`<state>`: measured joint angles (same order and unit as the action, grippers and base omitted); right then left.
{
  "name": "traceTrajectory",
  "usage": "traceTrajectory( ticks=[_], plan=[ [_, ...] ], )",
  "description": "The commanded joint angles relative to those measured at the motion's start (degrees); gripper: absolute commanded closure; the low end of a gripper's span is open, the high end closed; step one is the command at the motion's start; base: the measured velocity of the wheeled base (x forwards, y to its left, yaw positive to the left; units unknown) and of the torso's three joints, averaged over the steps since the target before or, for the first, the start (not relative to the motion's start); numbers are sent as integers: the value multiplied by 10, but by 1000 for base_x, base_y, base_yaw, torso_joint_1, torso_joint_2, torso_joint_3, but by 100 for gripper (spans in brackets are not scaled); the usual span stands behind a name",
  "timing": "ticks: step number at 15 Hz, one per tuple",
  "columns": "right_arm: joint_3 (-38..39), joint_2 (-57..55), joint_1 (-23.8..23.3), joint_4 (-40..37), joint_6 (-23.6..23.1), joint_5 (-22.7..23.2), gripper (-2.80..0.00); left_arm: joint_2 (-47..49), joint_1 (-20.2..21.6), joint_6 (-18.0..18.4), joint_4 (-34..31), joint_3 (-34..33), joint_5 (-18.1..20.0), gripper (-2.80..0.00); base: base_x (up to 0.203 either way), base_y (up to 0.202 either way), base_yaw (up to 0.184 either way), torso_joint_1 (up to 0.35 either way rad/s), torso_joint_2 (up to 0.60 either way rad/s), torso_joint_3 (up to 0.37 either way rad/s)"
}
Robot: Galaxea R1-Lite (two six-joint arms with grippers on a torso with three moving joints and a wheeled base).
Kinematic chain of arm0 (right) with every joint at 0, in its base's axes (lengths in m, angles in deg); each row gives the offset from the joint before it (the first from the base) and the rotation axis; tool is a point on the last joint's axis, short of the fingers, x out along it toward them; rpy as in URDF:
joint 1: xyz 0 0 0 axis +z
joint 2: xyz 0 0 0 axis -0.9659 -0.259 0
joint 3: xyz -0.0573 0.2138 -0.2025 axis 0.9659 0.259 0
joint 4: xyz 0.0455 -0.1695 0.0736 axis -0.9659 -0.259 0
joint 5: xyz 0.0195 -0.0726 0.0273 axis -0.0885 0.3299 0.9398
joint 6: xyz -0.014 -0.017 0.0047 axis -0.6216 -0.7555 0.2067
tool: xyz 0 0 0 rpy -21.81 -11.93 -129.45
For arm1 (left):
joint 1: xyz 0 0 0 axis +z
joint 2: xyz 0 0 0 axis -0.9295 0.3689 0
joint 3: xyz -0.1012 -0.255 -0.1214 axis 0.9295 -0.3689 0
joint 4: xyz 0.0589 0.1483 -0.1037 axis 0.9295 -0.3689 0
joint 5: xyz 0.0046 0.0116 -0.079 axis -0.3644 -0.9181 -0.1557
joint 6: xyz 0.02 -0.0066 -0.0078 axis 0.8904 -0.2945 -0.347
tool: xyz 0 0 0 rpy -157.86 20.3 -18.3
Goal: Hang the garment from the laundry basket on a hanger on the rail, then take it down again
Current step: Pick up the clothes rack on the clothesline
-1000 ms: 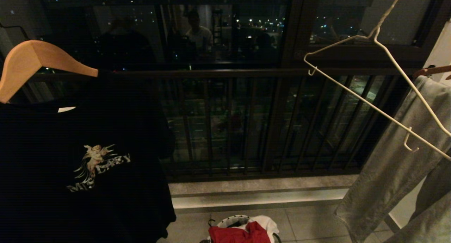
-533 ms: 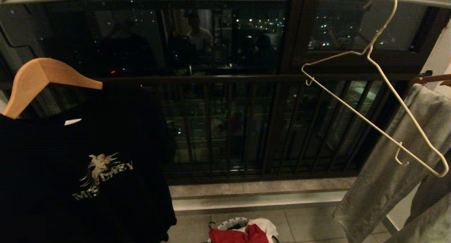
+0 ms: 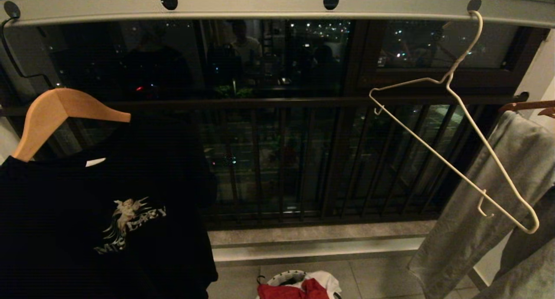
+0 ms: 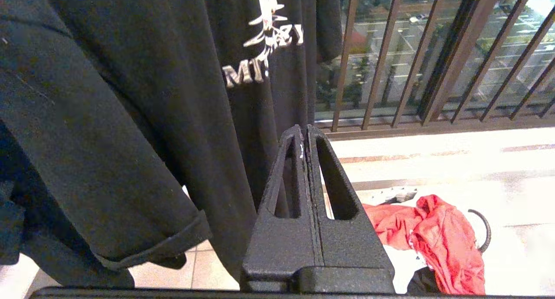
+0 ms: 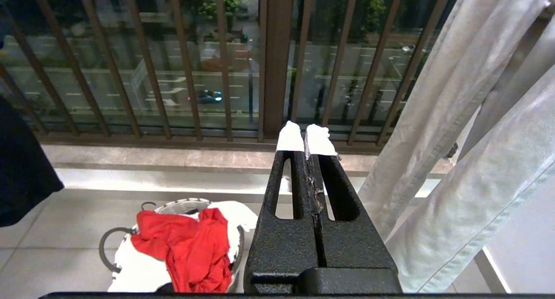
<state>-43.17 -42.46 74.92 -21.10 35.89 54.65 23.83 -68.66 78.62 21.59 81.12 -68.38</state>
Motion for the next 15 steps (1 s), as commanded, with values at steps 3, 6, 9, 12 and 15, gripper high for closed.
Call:
traceTrajectory(
  ticks=[3, 6, 9, 12, 15],
  plan=[
    [0, 0, 0, 0, 0, 0, 0, 0, 0, -1, 1, -1, 0, 0, 0, 0, 0, 49, -95, -49],
    [0, 0, 0, 0, 0, 0, 0, 0, 0, 0, 0, 0, 0, 0, 0, 0, 0, 0, 0, 0],
    [0, 0, 0, 0, -3, 0, 0, 0, 0, 0, 0, -1, 0, 0, 0, 0, 0, 0, 0, 0],
    [0, 0, 0, 0, -5, 1, 0, 0, 0, 0, 0, 0, 0, 0, 0, 0, 0, 0, 0, 0],
    [0, 0, 0, 0, -3, 1, 0, 0, 0, 0, 0, -1, 0, 0, 0, 0, 0, 0, 0, 0]
  ],
)
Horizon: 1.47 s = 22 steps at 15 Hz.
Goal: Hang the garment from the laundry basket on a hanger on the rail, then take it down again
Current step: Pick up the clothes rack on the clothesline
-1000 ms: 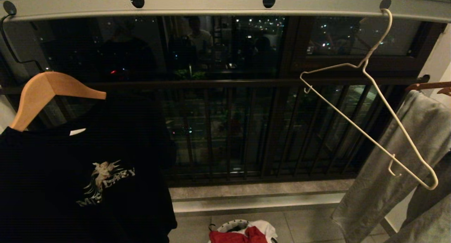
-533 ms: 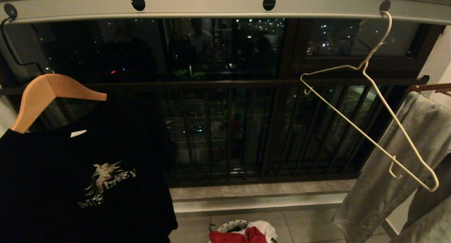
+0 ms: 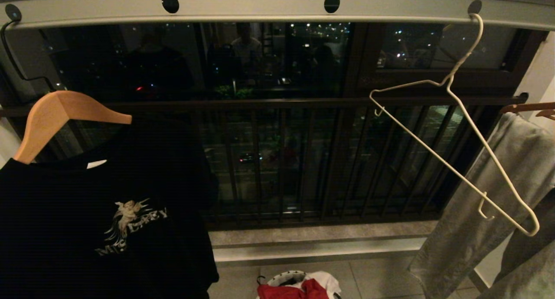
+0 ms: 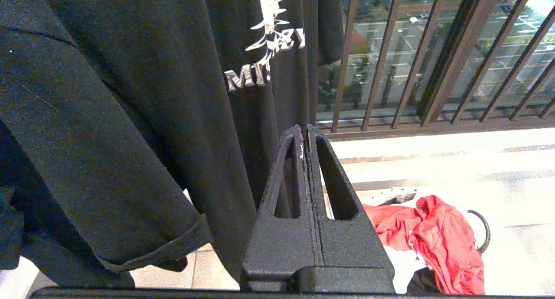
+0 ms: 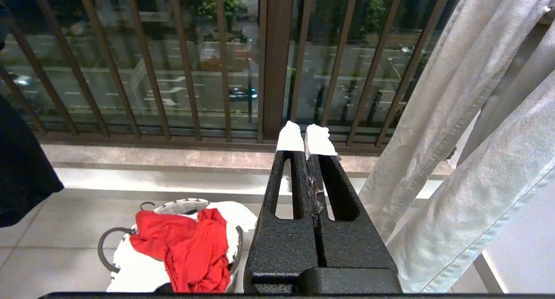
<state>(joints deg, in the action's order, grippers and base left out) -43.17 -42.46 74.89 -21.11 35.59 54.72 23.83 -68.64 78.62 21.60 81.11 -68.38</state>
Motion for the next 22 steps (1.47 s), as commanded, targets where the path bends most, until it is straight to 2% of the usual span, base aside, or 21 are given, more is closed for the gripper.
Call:
traceTrajectory(
  ticks=[1, 15, 19, 22],
  plan=[
    [0, 0, 0, 0, 0, 1, 0, 0, -1, 0, 0, 0, 0, 0, 0, 0, 0, 0, 0, 0],
    [-4, 0, 0, 0, -8, 2, 0, 0, 0, 0, 0, 0, 0, 0, 0, 0, 0, 0, 0, 0],
    [-76, -6, 0, -19, -23, 25, 0, 0, -1, 0, 1, 0, 0, 0, 0, 0, 0, 0, 0, 0],
    [-135, -65, 0, -23, -53, 28, 0, 0, 0, 0, 0, 0, 0, 0, 0, 0, 0, 0, 0, 0]
  ],
)
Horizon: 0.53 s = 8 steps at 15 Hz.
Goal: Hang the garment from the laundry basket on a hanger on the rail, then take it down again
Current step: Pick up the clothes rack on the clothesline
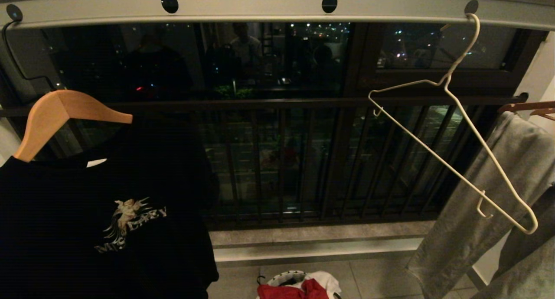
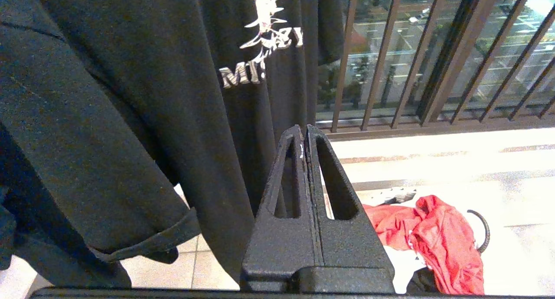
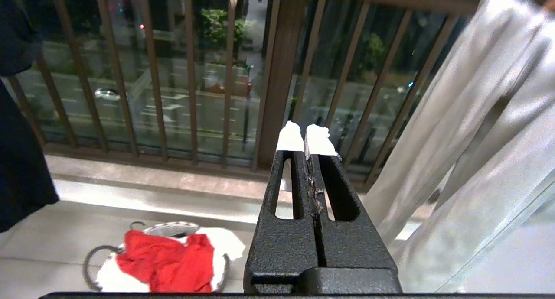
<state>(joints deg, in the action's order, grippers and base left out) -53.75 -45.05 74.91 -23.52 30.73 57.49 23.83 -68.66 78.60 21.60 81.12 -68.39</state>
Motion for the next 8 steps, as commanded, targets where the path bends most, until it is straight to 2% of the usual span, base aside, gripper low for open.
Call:
traceTrajectory(
  ticks=[1, 5, 8],
  plan=[
    [-54, -71, 0, 1, -7, 1, 0, 0, 0, 0, 0, 0, 0, 0, 0, 0, 0, 0, 0, 0],
    [-176, -235, 0, -13, -10, -3, 0, 0, 0, 0, 0, 0, 0, 0, 0, 0, 0, 0, 0, 0],
    [-320, -349, -1, -66, -11, -5, 0, 0, 0, 0, 0, 0, 0, 0, 0, 0, 0, 0, 0, 0]
  ],
)
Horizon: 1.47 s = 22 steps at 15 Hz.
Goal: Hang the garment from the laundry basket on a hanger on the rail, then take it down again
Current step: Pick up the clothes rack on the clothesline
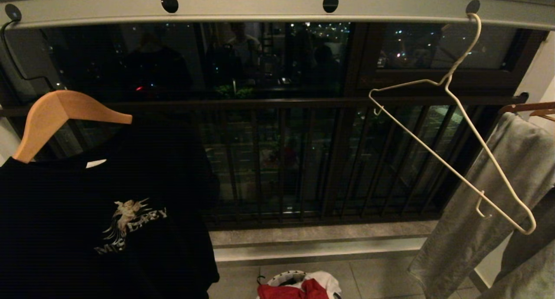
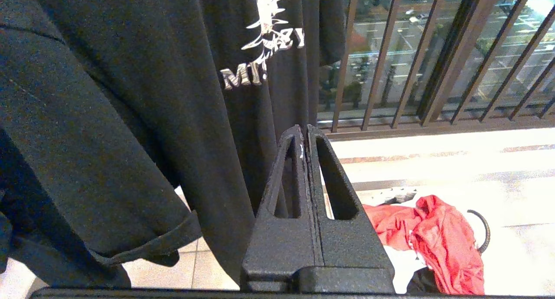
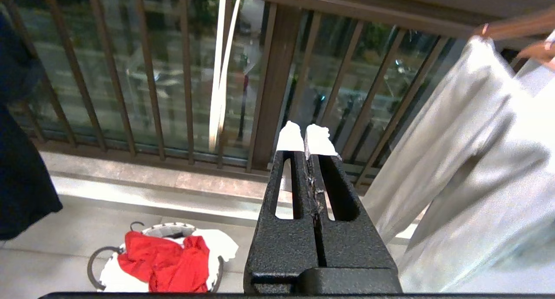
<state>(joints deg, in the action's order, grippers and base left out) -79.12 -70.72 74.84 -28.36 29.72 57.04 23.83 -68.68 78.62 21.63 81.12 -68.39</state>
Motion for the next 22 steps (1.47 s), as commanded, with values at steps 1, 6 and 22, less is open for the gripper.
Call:
traceTrajectory(
  ticks=[1, 6, 22],
  plan=[
    [-109, -123, 0, -38, -4, -1, 0, 0, 0, 0, 0, 0, 0, 0, 0, 0, 0, 0, 0, 0],
    [-244, -226, 1, -90, -22, 0, 0, 0, 0, 0, -1, 0, 0, 0, 0, 0, 0, 0, 0, 0],
    [-474, -347, 88, -421, -21, 48, -280, 0, 0, 0, 0, -1, 0, 0, 0, 0, 0, 0, 0, 0]
  ],
)
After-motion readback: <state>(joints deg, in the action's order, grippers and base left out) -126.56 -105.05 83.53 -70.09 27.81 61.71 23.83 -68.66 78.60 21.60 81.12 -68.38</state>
